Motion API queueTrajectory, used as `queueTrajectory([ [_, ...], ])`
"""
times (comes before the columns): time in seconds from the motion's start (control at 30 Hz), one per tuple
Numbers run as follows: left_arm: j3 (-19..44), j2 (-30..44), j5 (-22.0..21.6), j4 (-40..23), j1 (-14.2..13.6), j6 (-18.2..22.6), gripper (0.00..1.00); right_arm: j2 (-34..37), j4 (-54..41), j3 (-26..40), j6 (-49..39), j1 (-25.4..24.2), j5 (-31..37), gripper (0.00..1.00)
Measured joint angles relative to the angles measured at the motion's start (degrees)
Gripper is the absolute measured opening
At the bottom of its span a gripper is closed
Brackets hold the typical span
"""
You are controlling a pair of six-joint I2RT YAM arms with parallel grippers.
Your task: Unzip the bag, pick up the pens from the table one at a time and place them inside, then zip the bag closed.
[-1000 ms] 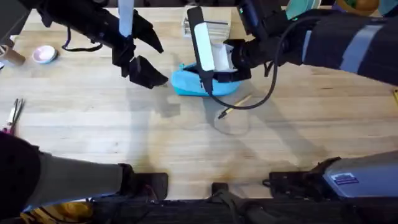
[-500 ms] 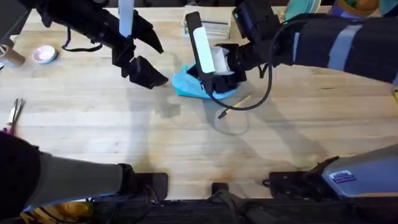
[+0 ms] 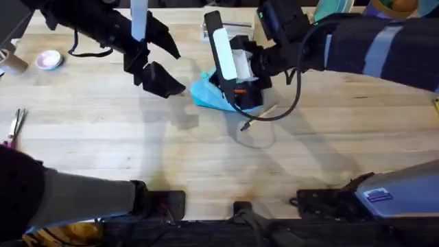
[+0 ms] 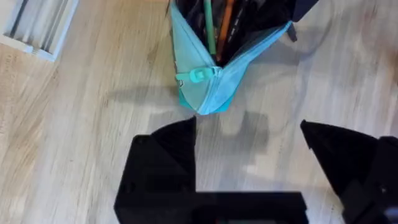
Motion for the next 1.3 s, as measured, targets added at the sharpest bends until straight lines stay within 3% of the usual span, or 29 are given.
queueTrajectory([
  [0.13,0.0,0.0,0.0,0.0,0.0,0.0,0.993,-2.1,-0.4,0.0,0.3,0.0,0.0,0.998],
  [0.27,0.0,0.0,0.0,0.0,0.0,0.0,0.993,-9.7,-0.6,0.0,11.2,0.0,0.4,0.998],
  [0.4,0.0,0.0,0.0,0.0,0.0,0.0,0.993,-15.4,-3.1,0.0,25.9,0.1,3.4,0.998],
  [0.77,0.0,0.0,0.0,0.0,0.0,0.0,0.993,-28.0,-27.6,0.0,65.4,0.1,17.1,0.997],
  [0.97,0.0,0.0,0.0,0.0,0.0,0.0,0.994,-29.5,-37.0,0.0,86.9,0.1,21.2,0.997],
  [1.0,0.0,0.0,0.0,0.0,0.0,0.0,0.994,-28.7,-37.3,0.0,95.4,0.1,21.8,0.997],
  [1.13,0.0,0.0,0.0,0.0,0.0,0.0,0.994,-27.2,-38.9,0.0,105.1,0.1,22.5,0.997],
  [1.17,0.0,0.0,0.0,0.1,0.0,0.0,0.993,-26.7,-38.3,-1.0,113.3,0.1,23.4,0.997],
  [1.3,0.0,0.0,0.0,0.1,0.0,0.0,0.993,-26.7,-34.3,-5.4,120.8,0.6,24.1,0.997],
])
